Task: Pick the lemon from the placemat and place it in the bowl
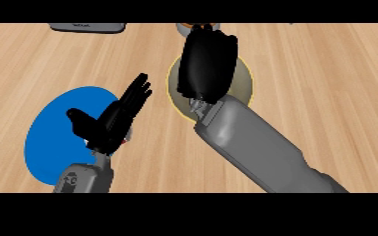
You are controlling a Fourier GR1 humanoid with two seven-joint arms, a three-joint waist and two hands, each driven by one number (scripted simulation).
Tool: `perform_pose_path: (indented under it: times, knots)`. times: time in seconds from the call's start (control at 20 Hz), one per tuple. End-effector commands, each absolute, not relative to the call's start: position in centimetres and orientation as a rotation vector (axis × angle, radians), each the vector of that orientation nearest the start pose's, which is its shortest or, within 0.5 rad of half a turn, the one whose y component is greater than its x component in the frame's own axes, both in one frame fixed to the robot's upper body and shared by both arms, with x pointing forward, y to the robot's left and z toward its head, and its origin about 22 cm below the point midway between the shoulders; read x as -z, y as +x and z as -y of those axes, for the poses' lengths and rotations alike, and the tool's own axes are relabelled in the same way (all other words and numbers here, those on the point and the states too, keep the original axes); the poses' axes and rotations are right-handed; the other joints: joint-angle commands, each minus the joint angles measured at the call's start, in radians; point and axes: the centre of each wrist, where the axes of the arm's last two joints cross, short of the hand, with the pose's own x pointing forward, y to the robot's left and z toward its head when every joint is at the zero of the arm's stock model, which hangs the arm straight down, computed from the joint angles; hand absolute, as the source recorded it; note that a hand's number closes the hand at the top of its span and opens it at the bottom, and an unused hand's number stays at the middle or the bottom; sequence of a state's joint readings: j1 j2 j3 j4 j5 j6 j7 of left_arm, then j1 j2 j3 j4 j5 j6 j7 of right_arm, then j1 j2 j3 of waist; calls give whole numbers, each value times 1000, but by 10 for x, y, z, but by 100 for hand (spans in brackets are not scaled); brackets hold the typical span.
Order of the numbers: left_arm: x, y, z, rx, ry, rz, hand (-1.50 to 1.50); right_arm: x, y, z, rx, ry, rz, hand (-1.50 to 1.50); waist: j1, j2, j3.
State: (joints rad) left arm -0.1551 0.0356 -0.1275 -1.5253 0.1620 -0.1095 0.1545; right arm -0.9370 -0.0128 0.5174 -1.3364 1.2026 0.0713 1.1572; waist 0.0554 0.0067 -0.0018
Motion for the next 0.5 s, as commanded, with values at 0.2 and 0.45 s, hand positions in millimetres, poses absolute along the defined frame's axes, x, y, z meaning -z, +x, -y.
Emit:
perform_pose_path:
  times: [0.2, 0.45]
  knots:
    - [-25, 269, -203, 153, -297, 1485, 0, -158, 386, 16, -651, -1471, 1155, 150, -14, 3, 1]
    - [-26, 270, -195, 155, -297, 1488, 0, -116, 406, 53, -598, -1340, 907, 150, -12, 7, 2]
